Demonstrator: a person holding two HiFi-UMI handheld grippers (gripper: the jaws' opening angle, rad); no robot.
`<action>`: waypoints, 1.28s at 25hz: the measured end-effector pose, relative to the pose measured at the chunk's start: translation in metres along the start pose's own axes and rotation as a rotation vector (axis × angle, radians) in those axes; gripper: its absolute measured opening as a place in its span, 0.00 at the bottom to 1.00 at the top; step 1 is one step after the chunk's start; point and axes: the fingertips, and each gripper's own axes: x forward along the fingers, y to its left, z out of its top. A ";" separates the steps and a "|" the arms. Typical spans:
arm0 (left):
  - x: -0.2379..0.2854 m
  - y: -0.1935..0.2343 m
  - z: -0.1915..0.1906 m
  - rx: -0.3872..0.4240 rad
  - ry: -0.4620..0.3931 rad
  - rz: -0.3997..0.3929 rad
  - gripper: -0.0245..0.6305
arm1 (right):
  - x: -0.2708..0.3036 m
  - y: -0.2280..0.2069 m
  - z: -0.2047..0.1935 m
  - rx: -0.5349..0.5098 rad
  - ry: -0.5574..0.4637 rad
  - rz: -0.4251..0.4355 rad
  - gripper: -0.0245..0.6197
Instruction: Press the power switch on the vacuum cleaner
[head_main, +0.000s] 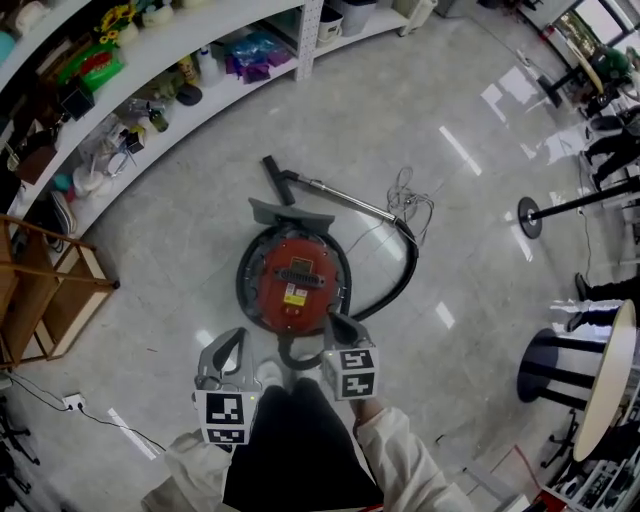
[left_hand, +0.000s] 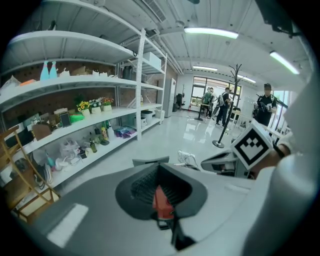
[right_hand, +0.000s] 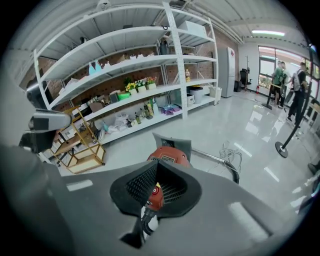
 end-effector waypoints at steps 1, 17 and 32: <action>-0.004 -0.001 0.003 -0.002 0.002 0.000 0.04 | -0.008 -0.002 0.005 -0.002 -0.010 -0.006 0.04; -0.052 -0.004 0.087 0.015 -0.103 0.018 0.04 | -0.115 0.006 0.095 0.007 -0.158 -0.003 0.04; -0.090 -0.010 0.141 0.038 -0.192 0.029 0.04 | -0.186 0.021 0.156 -0.040 -0.301 0.037 0.04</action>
